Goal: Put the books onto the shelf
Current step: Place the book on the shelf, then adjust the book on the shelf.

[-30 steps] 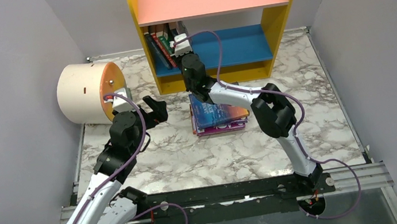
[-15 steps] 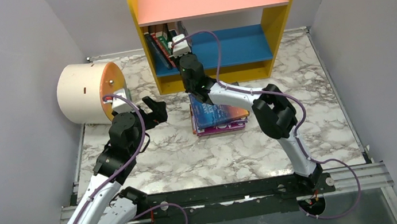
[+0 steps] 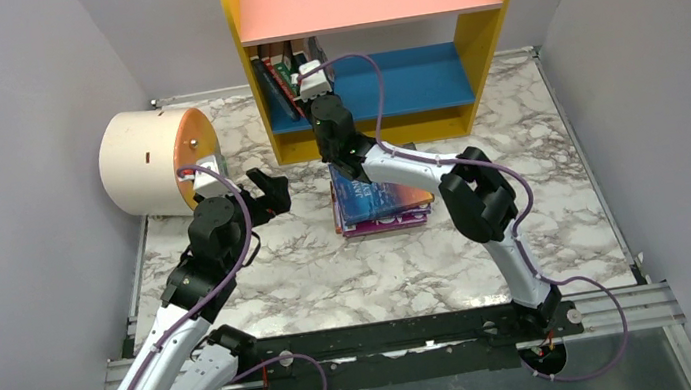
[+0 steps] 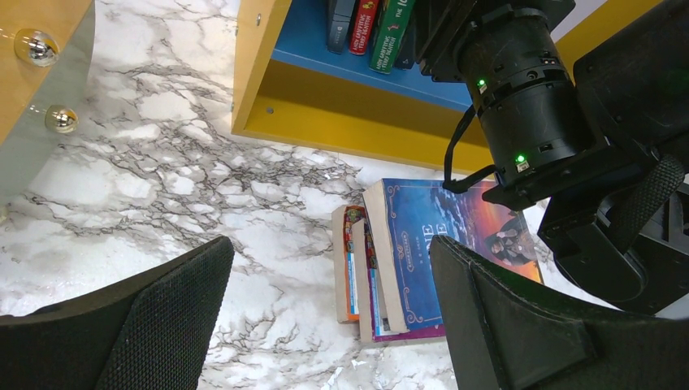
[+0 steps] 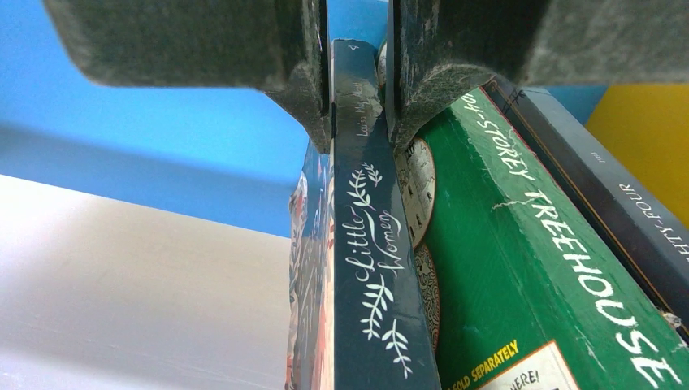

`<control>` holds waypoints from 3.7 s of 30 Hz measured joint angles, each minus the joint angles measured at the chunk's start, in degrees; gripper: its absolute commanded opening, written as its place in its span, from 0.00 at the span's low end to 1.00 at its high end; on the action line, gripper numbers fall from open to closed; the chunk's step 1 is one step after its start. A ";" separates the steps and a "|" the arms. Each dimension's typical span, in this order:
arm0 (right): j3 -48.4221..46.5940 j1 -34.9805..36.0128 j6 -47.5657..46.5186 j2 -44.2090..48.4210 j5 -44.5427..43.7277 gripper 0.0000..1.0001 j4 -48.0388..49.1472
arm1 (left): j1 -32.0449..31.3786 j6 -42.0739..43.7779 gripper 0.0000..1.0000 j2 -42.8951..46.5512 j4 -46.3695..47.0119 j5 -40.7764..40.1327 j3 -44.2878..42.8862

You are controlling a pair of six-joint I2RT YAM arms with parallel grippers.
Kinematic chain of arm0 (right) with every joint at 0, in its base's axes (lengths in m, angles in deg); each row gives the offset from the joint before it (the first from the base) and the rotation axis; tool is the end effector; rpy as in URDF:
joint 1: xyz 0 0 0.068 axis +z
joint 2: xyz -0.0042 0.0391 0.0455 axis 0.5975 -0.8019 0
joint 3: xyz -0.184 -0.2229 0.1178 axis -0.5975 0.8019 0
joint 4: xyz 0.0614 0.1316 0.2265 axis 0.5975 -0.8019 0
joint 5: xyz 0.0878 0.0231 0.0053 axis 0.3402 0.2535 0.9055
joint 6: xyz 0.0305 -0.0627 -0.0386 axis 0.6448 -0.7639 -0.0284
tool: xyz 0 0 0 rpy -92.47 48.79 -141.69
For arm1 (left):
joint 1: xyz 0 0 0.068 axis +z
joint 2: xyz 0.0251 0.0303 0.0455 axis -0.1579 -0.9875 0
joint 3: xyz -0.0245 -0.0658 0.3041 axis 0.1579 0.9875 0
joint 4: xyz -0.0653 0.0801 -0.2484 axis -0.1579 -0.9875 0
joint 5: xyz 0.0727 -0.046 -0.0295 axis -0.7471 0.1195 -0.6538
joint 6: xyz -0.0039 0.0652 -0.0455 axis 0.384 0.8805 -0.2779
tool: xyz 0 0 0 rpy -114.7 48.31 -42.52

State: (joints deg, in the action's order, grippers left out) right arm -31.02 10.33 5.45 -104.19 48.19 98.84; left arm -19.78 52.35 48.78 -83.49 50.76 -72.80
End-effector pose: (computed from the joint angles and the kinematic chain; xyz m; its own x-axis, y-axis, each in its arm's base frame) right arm 0.4297 0.3991 0.3013 0.0358 -0.1759 -0.9838 -0.1533 0.9718 -0.1793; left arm 0.1597 -0.0644 0.3412 -0.2504 -0.4661 -0.8486 0.0718 0.8651 -0.4964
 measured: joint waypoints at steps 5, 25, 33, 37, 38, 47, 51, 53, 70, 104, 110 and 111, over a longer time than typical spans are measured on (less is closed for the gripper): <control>0.02 0.11 -0.02 0.22 -0.13 0.23 -0.39 | 0.00 -0.04 0.86 0.00 0.00 0.00 0.00; 3.63 1.38 -0.02 4.55 0.72 0.38 -0.79 | 0.00 -0.20 0.86 -0.24 0.00 0.00 0.00; 3.63 1.40 -0.02 4.83 1.05 0.39 -0.37 | 0.00 -0.17 0.86 -0.24 0.00 0.00 0.00; 4.42 1.40 0.00 5.31 1.25 0.43 -0.31 | 0.00 -0.20 0.86 -0.24 0.00 0.00 0.00; 4.87 1.40 0.02 5.66 1.27 0.43 -0.31 | 0.00 -0.20 0.86 -0.24 0.00 0.00 0.00; 9.79 2.19 0.28 10.01 2.08 0.47 0.55 | 0.00 -0.35 0.86 -0.26 0.00 0.00 0.00; 13.46 3.08 0.70 13.20 2.78 0.47 1.07 | 0.00 -0.37 0.86 -0.74 0.04 0.00 0.00; 15.96 3.63 1.46 15.37 2.99 0.49 1.14 | 0.00 -0.37 0.86 -1.29 0.09 0.02 0.00; 22.75 -7.67 13.40 25.94 7.08 0.60 -10.29 | 0.00 0.04 0.94 -5.75 4.37 0.31 0.00; 3.26 -16.09 11.93 -1.16 21.88 0.60 -6.19 | 0.02 0.31 0.94 -12.94 13.86 5.92 4.33; -0.70 -16.11 11.93 -3.93 23.61 0.60 -6.40 | 0.02 0.33 0.94 -12.96 14.14 5.92 4.42; -1.33 -16.20 11.96 -4.46 23.91 0.60 -6.43 | 0.02 0.33 0.94 -12.96 14.14 5.92 4.44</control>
State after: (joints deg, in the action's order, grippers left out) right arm -32.35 -5.86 17.40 -108.65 72.10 92.41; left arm -19.75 52.68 35.82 -69.35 56.68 -68.37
